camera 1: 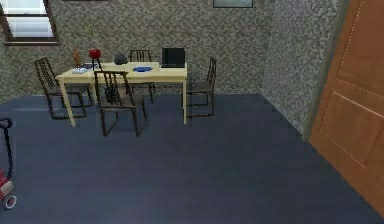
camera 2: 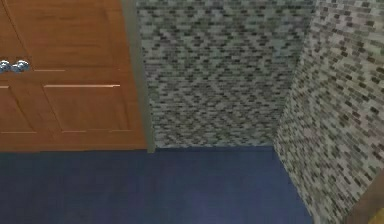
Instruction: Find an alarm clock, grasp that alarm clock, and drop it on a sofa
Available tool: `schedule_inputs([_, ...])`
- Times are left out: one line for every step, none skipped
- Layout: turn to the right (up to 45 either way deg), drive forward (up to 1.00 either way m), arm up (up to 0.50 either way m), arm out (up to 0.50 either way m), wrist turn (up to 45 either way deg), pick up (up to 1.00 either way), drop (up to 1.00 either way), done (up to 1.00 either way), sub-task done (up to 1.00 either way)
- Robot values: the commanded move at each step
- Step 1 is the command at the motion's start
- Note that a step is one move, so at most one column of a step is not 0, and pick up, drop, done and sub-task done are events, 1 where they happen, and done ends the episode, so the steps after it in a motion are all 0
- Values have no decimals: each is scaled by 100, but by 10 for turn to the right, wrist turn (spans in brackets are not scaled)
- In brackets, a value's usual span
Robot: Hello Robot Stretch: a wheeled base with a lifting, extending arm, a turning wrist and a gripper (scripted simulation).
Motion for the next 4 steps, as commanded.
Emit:
schedule_inputs([0, 30, 0, 0, 0, 0, 0, 0, 0])
schedule_inputs([450, 0, 0, 0, 0, 0, 0, 0, 0])
schedule_inputs([420, 0, 0, 0, 0, 0, 0, 0, 0])
schedule_inputs([0, 15, 0, 0, 0, 0, 0, 0, 0])
